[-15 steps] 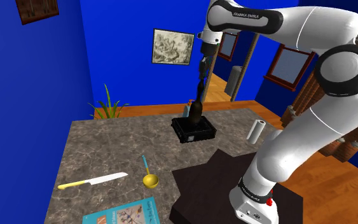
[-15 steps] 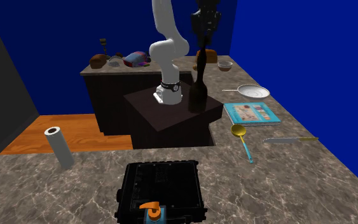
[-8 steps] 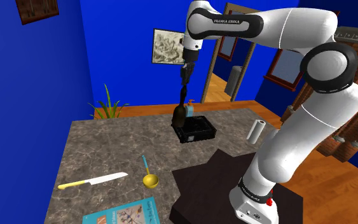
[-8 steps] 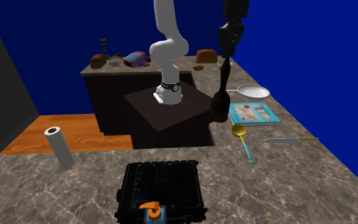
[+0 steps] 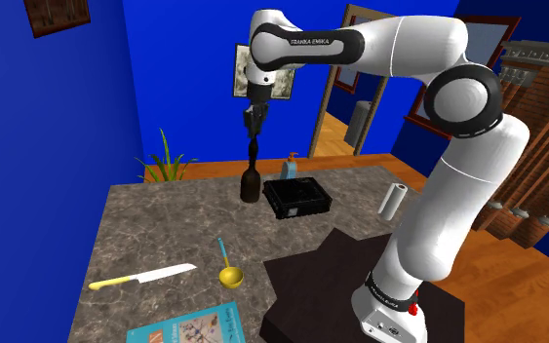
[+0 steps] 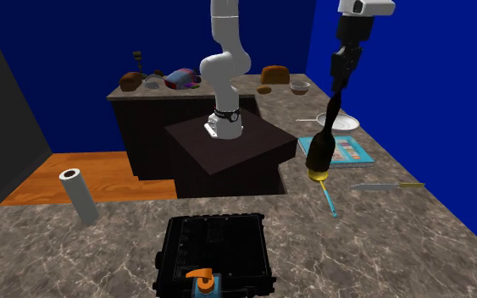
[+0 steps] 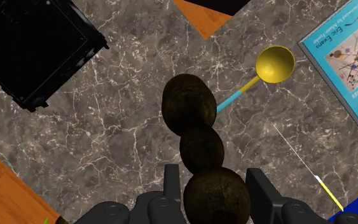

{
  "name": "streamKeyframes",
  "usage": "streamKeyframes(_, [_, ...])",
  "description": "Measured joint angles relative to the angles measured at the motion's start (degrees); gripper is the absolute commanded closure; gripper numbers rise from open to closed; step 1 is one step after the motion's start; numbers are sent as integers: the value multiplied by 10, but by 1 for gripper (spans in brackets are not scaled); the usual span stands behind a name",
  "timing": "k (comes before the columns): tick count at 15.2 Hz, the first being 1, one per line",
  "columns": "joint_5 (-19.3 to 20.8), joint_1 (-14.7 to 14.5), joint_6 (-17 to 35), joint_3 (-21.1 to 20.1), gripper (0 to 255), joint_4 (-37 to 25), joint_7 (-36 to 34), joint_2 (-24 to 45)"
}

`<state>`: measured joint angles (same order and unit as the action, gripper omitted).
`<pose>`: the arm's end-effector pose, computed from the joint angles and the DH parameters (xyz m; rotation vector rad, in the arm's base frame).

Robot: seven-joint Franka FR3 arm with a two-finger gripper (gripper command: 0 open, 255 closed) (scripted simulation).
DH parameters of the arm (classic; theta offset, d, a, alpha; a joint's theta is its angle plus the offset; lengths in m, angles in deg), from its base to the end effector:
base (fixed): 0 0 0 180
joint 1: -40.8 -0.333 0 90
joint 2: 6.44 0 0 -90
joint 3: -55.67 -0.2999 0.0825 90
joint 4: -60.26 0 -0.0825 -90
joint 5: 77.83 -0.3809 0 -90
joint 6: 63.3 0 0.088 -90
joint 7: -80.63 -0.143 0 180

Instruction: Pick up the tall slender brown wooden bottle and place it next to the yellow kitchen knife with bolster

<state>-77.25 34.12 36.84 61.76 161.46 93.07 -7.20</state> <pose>0.5553 0.0042 0.5026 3.1131 0.3584 -0.0097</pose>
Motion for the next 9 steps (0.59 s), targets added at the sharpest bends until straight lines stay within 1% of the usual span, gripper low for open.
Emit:
streamKeyframes(3, [-3, -15, 15, -15, 255, -17, -29, 33])
streamKeyframes(5, [-4, -22, 22, -22, 255, -39, -43, 62])
streamKeyframes(9, [-7, -41, 24, -37, 255, -111, -77, 136])
